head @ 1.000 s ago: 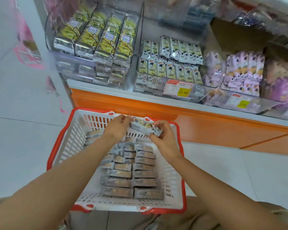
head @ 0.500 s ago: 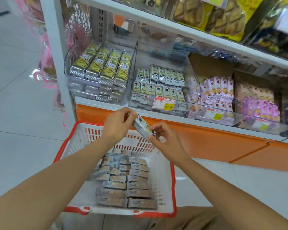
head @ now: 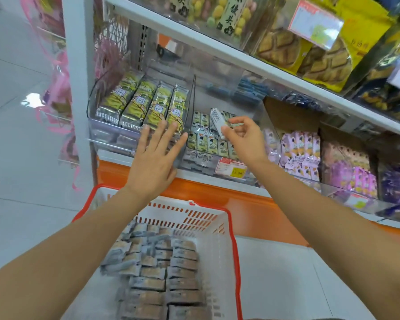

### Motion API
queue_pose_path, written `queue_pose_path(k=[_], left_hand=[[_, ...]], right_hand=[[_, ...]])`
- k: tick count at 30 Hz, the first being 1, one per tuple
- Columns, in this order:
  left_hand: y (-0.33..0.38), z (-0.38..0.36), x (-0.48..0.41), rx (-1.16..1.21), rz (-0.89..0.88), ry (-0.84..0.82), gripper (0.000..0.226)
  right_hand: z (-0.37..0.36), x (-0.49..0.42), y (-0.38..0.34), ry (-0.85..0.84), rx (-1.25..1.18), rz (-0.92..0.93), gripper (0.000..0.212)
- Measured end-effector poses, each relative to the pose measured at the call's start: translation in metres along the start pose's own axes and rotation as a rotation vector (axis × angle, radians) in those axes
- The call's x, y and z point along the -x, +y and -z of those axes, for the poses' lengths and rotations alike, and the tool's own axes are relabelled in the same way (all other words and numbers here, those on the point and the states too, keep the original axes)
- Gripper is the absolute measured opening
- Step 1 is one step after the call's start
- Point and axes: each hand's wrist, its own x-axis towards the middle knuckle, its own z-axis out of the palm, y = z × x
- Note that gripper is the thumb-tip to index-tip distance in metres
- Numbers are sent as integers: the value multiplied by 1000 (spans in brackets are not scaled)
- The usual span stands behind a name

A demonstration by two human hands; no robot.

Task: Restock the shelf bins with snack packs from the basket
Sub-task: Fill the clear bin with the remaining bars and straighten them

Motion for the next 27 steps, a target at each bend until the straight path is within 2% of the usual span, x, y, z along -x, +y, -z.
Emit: queue_pose_path(k=[6,14,20,25,27], left_hand=[[-5,-16,0,-33,-28,89,86],[-11,-28,-2,-29,-53,146,94],[-12,-28,-3,-37,-67,148,91],[-11,-23,-2,-44,-73,127,89],[-10,-19,-2,-55,-74,111,89]], right_hand=[[-37,-63,9,52,205,-3,30],[-67,-87,12,10,415,9,32],[-76,-86,16,15,431,-19,25],[-70,-84,13,-30,422,-34,43],[-65,-79,14,-33,391,-5,43]])
